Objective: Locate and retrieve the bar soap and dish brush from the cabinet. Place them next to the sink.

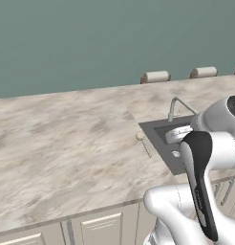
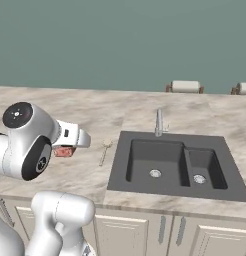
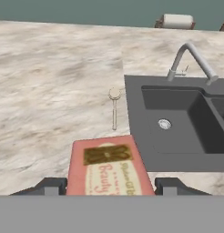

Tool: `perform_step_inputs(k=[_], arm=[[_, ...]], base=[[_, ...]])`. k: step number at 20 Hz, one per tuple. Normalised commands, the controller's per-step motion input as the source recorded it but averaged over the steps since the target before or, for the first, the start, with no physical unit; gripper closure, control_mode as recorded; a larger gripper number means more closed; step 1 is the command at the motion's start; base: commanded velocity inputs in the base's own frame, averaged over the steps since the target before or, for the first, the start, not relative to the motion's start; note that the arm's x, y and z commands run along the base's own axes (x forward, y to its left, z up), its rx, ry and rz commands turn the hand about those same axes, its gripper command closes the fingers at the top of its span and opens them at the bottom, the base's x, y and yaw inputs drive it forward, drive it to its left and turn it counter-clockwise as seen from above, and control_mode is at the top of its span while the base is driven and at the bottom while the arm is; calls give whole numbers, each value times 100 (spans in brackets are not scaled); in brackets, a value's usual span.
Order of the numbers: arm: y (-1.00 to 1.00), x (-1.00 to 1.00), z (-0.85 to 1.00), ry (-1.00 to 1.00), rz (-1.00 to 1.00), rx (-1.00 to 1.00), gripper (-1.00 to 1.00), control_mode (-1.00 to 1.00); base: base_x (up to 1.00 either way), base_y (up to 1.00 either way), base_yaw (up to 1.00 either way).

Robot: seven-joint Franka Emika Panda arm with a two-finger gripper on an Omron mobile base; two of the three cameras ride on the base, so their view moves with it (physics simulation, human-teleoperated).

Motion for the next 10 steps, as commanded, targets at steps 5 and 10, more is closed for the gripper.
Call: perform_step_inputs(k=[5, 10], arm=[[0, 0, 0, 0, 0, 0, 100, 100], [0, 0, 0, 0, 0, 0, 100, 100]], base=[[0, -2, 0], [0, 0, 0]])
